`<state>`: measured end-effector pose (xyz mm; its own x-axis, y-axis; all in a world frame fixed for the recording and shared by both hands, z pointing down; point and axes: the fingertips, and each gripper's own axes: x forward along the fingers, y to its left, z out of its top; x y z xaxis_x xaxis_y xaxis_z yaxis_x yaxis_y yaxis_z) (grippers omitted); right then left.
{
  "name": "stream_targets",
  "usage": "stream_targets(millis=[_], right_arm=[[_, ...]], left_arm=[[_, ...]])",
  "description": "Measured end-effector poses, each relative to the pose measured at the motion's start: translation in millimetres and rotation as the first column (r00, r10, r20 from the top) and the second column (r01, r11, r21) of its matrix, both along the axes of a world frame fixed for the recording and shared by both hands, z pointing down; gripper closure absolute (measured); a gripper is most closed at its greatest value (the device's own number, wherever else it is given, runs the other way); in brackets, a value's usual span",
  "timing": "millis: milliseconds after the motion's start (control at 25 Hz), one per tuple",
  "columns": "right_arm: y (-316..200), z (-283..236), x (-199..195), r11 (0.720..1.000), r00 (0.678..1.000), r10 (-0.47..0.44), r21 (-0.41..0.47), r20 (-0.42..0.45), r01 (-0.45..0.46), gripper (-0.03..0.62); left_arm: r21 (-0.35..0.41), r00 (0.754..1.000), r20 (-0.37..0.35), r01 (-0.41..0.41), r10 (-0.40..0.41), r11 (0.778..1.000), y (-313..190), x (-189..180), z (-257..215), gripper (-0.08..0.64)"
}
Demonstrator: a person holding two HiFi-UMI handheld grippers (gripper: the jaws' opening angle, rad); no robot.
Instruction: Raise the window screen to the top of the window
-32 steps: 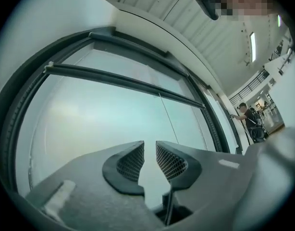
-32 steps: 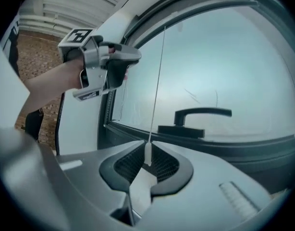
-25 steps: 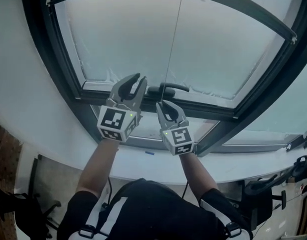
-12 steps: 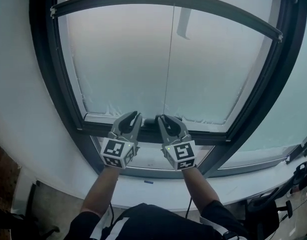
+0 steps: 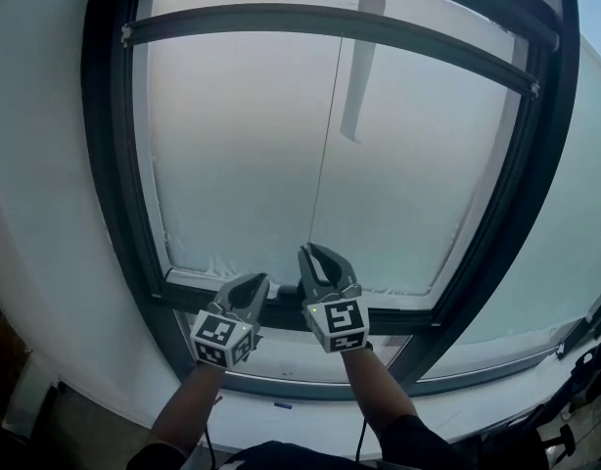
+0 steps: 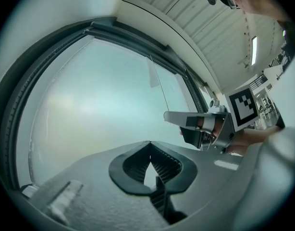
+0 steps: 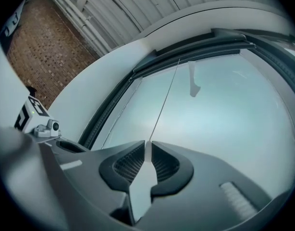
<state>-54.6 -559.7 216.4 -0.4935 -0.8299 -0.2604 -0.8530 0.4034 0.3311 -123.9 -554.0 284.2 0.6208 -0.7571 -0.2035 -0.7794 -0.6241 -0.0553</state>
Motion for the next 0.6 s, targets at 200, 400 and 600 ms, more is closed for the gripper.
stream_targets(millis=[200,400,600], right_arm=[[-11,-37,12,0.998,0.999,0.011,0.056,0.030,-0.013,0.543],[-27,-69,21,0.995,0.996,0.038,0.089,0.082,-0.045,0.543],[-41,-81,17,0.994,0.993,0.044,0.093,0.108,-0.054,0.543]], left_arm=[[-0.007,0.999,-0.017,0.037,-0.037,0.999,-1,-14,0,0.554],[-0.012,0.998,-0.018,0.052,-0.052,0.999,-5,-23,-1,0.554],[-0.024,0.999,-0.007,0.051,-0.051,0.998,-6,-22,1,0.554]])
